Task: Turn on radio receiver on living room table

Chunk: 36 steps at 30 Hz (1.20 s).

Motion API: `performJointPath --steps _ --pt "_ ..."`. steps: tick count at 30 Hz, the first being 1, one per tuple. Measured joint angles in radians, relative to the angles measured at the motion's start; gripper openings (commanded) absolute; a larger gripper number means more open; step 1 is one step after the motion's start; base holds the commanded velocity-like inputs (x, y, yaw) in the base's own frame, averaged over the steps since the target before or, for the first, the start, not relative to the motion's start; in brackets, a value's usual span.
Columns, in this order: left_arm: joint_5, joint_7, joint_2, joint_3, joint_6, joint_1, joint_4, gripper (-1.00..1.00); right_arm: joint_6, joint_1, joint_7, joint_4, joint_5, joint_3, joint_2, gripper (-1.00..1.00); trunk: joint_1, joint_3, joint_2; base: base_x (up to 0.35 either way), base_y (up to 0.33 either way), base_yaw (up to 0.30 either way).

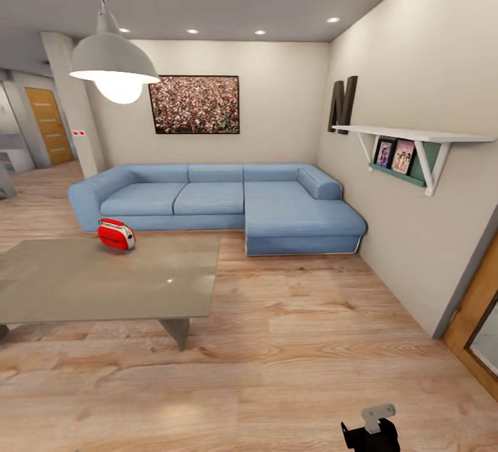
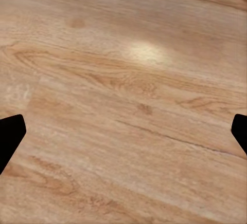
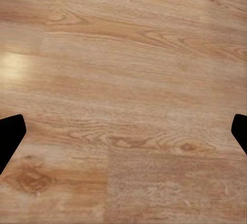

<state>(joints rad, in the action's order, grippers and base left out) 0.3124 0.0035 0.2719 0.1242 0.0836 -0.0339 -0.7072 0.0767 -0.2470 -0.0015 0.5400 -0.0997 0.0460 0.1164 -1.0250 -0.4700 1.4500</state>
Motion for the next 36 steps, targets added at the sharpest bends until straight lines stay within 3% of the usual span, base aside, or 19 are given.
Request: performJointPath --steps 16,36 --pt "-0.001 0.002 0.000 0.000 0.000 0.000 0.001 1.00 0.000 0.000 0.000 0.000 0.000 0.000 0.000 1.00 0.000 0.000 0.000 0.000 0.018 0.065" --pt "-0.001 0.003 0.000 0.000 0.001 0.000 0.004 1.00 0.000 0.000 0.000 0.000 0.000 0.000 0.000 1.00 0.000 0.000 0.000 0.041 0.225 0.021"
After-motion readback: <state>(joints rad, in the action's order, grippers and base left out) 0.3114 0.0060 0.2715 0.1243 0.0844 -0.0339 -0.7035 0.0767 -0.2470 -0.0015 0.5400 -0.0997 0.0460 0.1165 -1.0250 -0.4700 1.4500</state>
